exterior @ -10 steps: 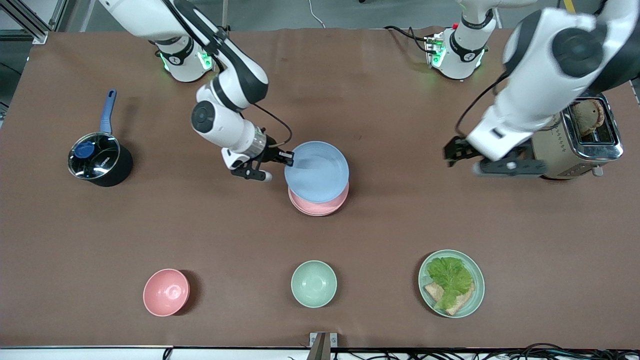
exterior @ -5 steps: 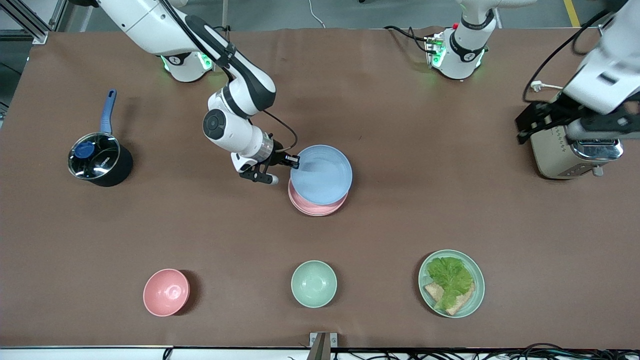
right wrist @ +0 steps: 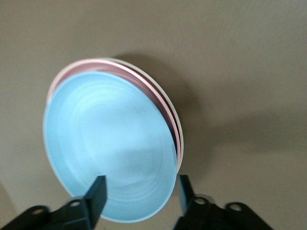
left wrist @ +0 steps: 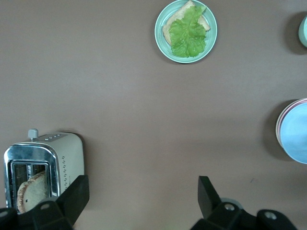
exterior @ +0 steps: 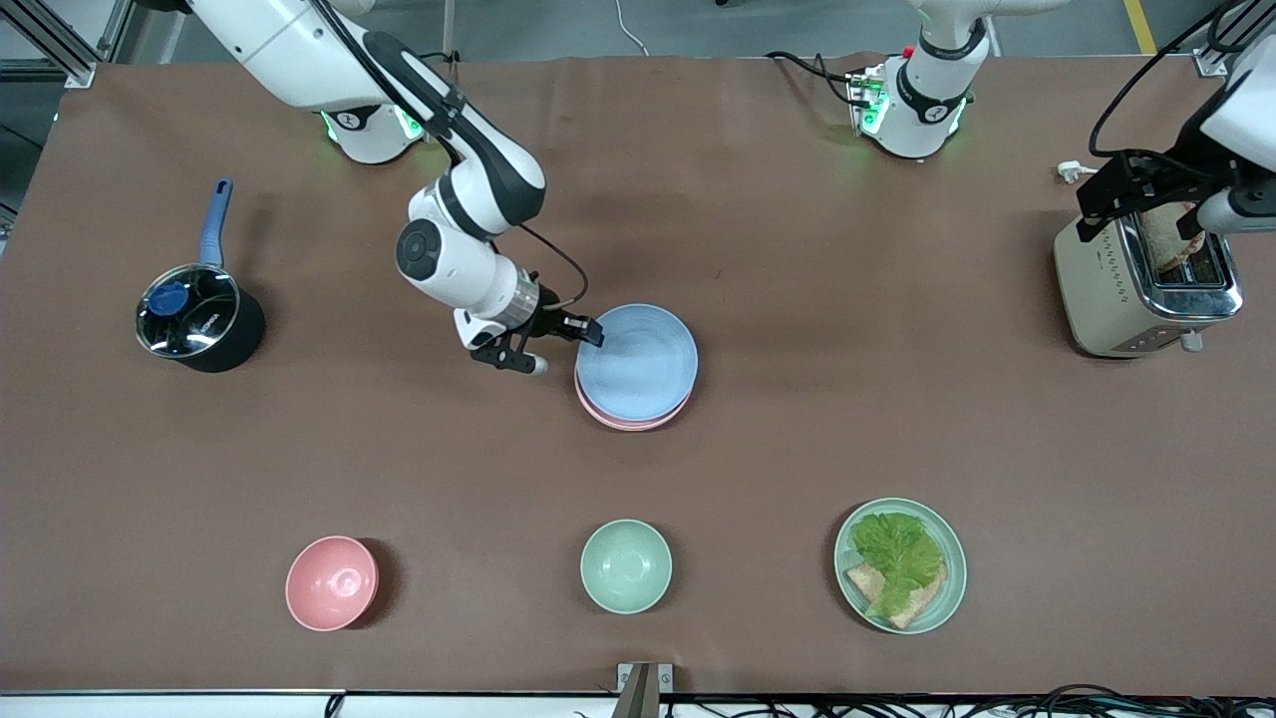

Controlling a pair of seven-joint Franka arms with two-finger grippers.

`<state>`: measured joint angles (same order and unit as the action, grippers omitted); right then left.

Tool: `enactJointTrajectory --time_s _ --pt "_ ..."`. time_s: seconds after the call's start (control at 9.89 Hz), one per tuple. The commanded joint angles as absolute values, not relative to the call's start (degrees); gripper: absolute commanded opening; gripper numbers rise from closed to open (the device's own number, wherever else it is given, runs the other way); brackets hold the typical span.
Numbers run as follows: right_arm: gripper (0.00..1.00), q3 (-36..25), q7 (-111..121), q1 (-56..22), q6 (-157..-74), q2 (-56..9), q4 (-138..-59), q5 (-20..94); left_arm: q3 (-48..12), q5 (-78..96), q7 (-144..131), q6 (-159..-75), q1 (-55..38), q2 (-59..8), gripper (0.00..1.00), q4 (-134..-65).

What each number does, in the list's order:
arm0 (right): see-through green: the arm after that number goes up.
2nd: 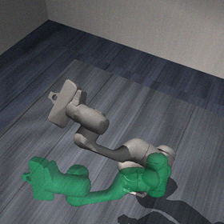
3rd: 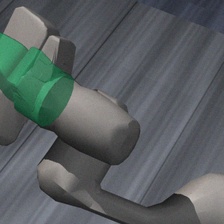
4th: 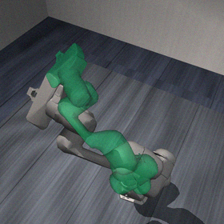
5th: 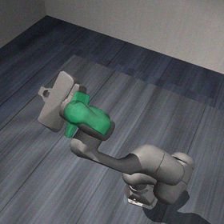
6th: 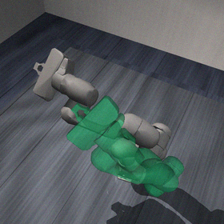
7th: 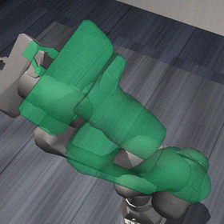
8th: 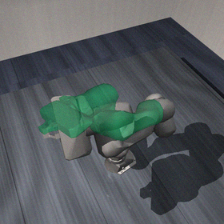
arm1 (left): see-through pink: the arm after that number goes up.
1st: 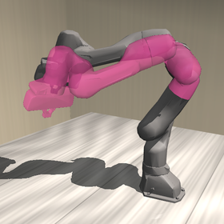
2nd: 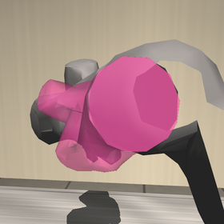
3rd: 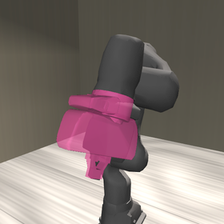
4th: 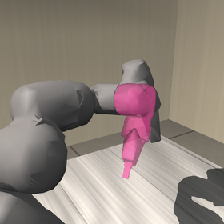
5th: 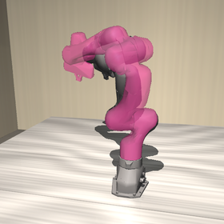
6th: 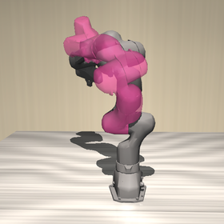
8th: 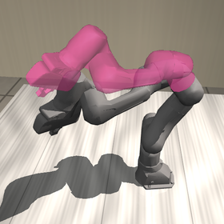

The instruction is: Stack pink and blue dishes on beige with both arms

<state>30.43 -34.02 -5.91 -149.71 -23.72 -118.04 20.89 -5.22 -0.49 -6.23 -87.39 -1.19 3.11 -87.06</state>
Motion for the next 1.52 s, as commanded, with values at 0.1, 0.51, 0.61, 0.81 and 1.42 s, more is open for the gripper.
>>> enactJointTrajectory --time_s 0.1,0.51,0.61,0.81,1.42 --pt "1.00 28.9 -35.1 2.8 -133.6 -5.9 -119.3 5.9 -0.8 2.4 -5.5 -86.0 -2.5 1.8 1.00 -84.6" --pt "1.00 7.9 -23.5 2.5 -117.7 5.0 -112.0 0.8 -0.1 1.6 -5.4 -84.7 -3.3 1.7 1.00 -85.3" --pt "1.00 2.9 -20.4 2.5 -110.9 5.0 -107.2 1.1 -0.1 1.7 -5.4 -84.6 -3.3 1.6 1.00 -85.2" --pt "1.00 -1.8 -17.2 2.5 -96.6 4.5 -95.6 1.1 0.0 1.1 -5.4 -84.6 -3.3 1.8 1.00 -85.4" --pt "1.00 -5.4 -0.1 2.7 -86.3 0.7 -83.6 0.7 -0.2 0.3 -2.9 -84.5 -3.1 1.9 1.00 -86.0"
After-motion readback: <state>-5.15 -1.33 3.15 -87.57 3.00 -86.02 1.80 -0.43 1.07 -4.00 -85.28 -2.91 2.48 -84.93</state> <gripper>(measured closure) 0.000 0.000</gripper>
